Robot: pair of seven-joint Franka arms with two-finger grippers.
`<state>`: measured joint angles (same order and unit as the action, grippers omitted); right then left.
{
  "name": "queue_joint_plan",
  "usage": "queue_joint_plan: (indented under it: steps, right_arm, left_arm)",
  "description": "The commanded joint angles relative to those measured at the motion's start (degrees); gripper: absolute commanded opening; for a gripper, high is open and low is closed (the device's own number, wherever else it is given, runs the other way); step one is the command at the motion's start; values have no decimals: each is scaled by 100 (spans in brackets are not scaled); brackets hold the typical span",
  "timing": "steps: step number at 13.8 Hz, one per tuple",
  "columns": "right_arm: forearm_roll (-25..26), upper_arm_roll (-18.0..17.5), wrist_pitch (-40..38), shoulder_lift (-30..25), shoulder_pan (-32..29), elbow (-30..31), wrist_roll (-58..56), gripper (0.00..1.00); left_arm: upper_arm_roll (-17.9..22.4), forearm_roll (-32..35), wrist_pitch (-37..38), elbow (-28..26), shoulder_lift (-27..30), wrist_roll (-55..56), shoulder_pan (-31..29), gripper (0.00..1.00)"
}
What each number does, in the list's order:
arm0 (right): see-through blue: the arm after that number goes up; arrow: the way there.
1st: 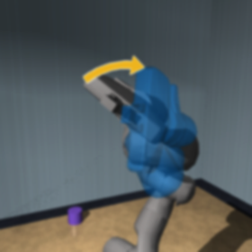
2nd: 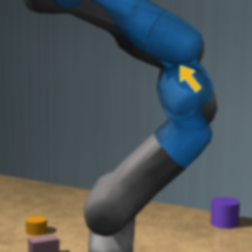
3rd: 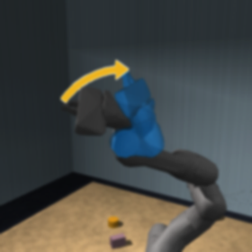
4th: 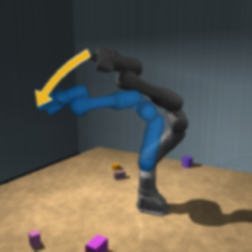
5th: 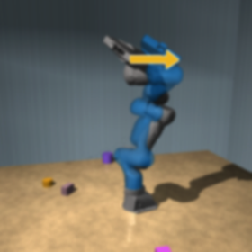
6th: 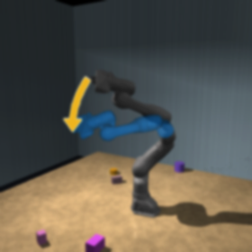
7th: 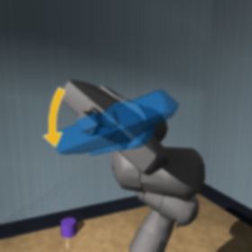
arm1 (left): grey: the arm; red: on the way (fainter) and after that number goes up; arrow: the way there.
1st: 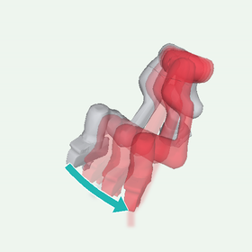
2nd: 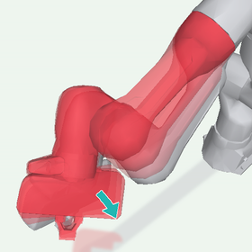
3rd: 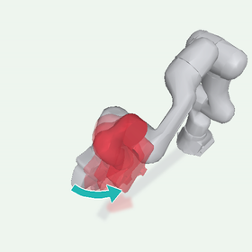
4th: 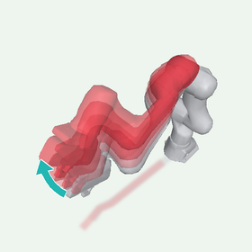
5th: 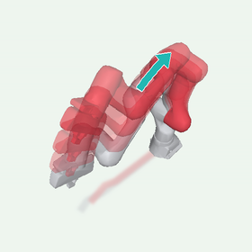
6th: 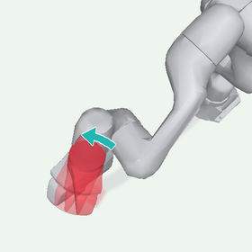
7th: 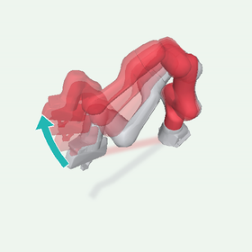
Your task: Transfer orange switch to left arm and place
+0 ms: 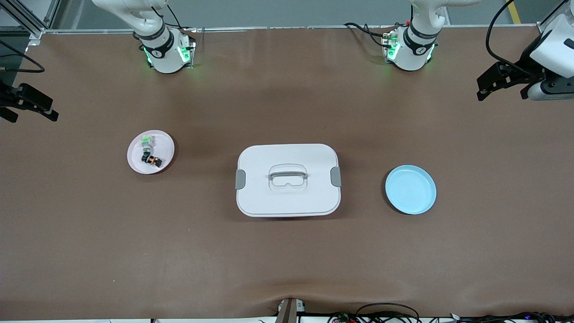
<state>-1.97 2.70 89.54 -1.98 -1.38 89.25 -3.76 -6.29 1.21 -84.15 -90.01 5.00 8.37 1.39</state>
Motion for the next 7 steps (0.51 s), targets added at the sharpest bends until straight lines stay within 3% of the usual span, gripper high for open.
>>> queue_joint_plan:
  steps: [1, 7]
  right_arm:
    - [-5, 37, -7, -13, 67, -13, 426, 100]
    - [-14, 46, -7, 22, 24, -4, 508, 100]
  left_arm:
    - [-22, 2, 136, 98, -17, 59, -42, 100]
    - [-13, 11, 145, 150, -26, 59, -42, 100]
